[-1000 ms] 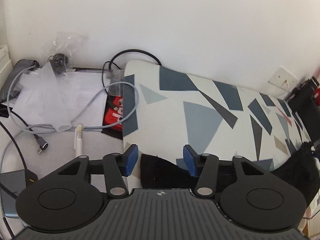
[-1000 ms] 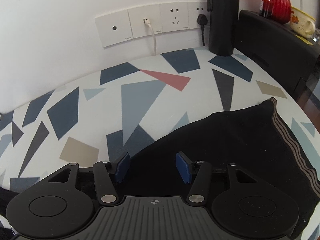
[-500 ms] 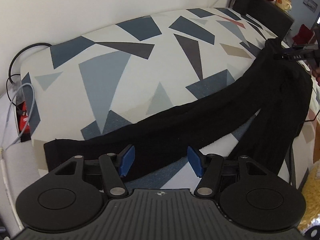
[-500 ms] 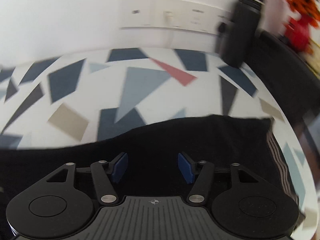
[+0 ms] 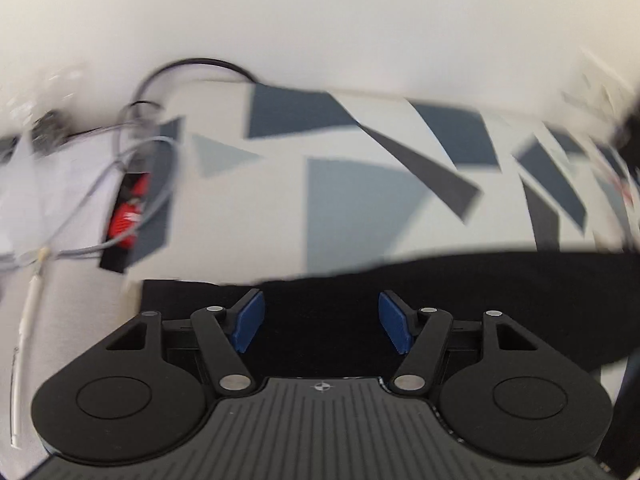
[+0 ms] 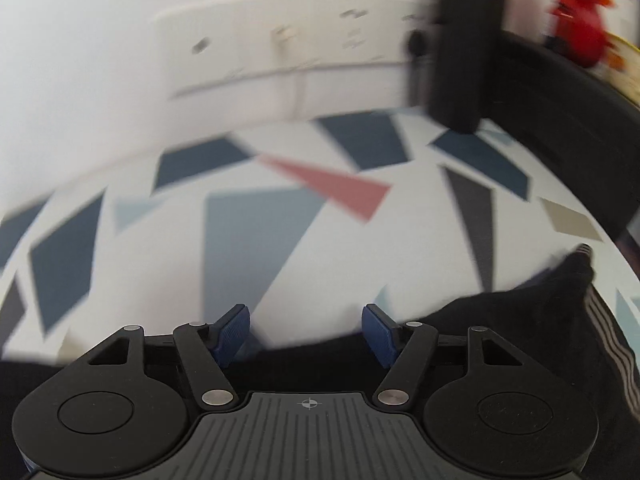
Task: Fold clothes
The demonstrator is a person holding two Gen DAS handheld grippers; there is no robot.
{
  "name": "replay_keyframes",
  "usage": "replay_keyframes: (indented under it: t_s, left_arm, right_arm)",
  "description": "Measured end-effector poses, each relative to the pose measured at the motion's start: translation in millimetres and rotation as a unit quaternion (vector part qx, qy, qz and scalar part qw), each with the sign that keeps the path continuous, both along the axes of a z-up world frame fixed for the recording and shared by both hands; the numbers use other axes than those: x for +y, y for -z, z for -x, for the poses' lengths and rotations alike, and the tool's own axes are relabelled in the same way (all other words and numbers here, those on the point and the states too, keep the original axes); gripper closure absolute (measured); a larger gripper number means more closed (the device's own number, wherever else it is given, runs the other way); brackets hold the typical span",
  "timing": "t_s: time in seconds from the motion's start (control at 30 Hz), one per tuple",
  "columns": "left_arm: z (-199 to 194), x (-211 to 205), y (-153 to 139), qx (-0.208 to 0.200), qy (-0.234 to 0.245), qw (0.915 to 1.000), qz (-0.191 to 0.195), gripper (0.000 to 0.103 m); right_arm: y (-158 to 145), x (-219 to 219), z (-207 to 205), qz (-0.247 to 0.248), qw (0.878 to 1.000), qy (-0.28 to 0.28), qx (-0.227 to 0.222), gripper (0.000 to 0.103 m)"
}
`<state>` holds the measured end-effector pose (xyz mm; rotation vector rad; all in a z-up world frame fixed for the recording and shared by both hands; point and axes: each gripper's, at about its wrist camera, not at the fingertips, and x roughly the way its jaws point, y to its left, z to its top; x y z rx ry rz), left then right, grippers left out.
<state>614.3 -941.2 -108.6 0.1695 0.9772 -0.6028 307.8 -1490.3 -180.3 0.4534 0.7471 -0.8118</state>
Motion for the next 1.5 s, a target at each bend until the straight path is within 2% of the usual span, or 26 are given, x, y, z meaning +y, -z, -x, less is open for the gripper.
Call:
replay_keyframes:
  t_s: [0.1,0.17,0.23,0.37,0.47,0.53,0.6,0.7,0.73,0.83,0.9,1.03,1.1,1.2,1.5]
  left_arm:
    - [-12,14,-9,0.020,-0.017,0.9994,0.021,0.038]
    - [-6,17,-13,0.031,-0.007,0.9994,0.011,0.038]
    - [1,19,-13,0.047,0.000,0.9988,0.008,0.033]
    - [4,20,2,0.050,-0.031,0.9981,-0.015,0.032]
    - [0,14,5,0.051,-0.053,0.9973,-0.008,0.032]
    - [6,-2,-1,0.041,-0.029,0.9987,-0.005,0.031]
    - [14,-18,-4,0.035,-0.007,0.9994,-0.005,0.017]
    - [28,-41,3,0.041,0.016,0.9989,-0.016,0.013]
    - [35,-49,7,0.042,0.023,0.9986,-0.025,0.013]
    - [52,-66,13,0.011,0.030,0.9979,-0.057,0.005]
    - [53,-70,14,0.012,0.027,0.9980,-0.057,0.002]
    - [46,-72,16,0.017,-0.005,0.9984,-0.053,0.000]
    - [44,-75,17,0.019,-0.019,0.9983,-0.052,0.000]
    - [42,-86,16,0.017,-0.029,0.9978,-0.058,0.000]
    - [26,-125,15,-0.003,-0.087,0.9942,-0.063,0.000]
  right_arm:
    - [-9,-1,13,0.003,1.000,-0.014,-0.007,0.040]
    - [-16,5,24,0.017,0.999,-0.030,0.000,0.036]
    - [-19,9,41,0.020,0.999,-0.034,0.001,0.031]
    - [-16,11,75,0.022,0.999,-0.013,0.023,0.027]
    - [-9,5,96,0.027,0.998,0.015,0.048,0.027]
    - [-7,-1,110,0.029,0.997,0.034,0.057,0.027]
    - [-9,-9,123,0.028,0.997,0.050,0.050,0.025]
    - [-10,-26,132,0.033,0.997,0.055,0.049,0.022]
    - [-9,-33,132,0.033,0.997,0.051,0.051,0.022]
    - [0,-48,124,0.028,0.997,0.025,0.066,0.022]
    - [9,-58,116,0.031,0.996,0.012,0.084,0.022]
    - [18,-86,113,0.004,0.999,0.022,0.040,0.017]
    - [22,-100,108,0.006,0.999,0.010,0.037,0.007]
    - [26,-123,100,0.011,0.999,-0.014,0.032,0.001]
    - [28,-176,67,0.022,0.998,-0.052,0.027,0.001]
